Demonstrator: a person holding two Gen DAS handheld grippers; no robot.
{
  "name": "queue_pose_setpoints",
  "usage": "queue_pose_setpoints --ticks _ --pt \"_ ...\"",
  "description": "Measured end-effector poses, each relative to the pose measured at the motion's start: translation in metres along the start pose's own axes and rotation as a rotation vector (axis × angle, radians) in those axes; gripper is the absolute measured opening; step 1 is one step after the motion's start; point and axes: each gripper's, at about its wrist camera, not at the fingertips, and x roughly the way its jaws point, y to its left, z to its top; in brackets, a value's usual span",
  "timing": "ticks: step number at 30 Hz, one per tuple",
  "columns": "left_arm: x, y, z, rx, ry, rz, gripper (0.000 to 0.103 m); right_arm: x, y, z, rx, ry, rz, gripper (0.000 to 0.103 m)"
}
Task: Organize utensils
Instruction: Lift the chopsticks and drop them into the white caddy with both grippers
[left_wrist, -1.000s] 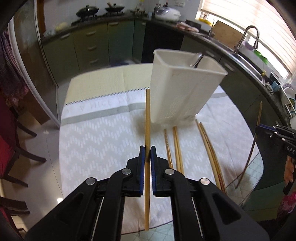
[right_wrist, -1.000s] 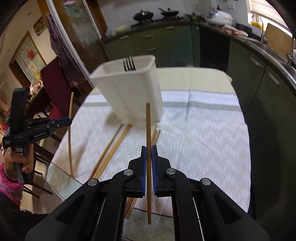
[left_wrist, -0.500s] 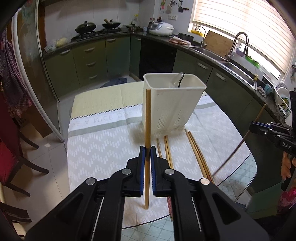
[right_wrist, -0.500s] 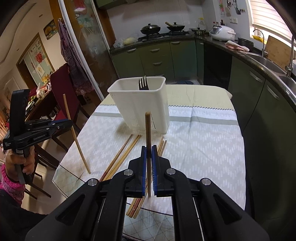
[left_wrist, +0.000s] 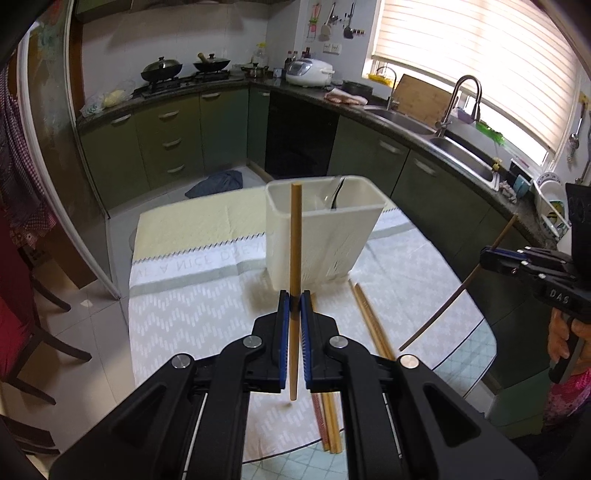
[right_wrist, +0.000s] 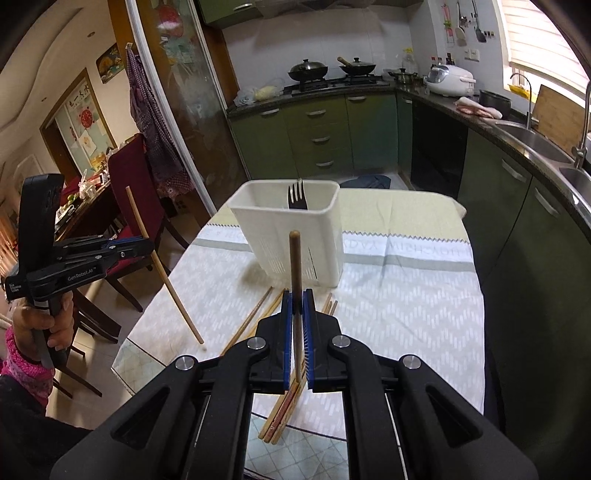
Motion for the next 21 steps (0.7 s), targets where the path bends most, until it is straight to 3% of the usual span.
queue_pose_setpoints --ticks 4,13,18,21 --pt "-0.017 -0.006 0.023 0.010 -0.058 -0.016 0.006 -0.010 0.001 0.012 -0.008 -0.020 0.013 0.006" --pt "-0.059 -0.020 0.103 0.014 -0.307 -0.026 0.006 -0.030 -0.003 0.034 -0.017 -0.067 0.002 0.006" --pt "-0.046 -0.020 0.130 0.002 -0.385 -0.014 0.006 -0.036 -0.008 0.041 -0.018 -0.076 -0.006 0.006" --pt "-0.026 -0.021 0.138 0.005 -0.391 0.005 0.006 -0.038 -0.010 0.043 -0.013 -0.080 -0.005 0.006"
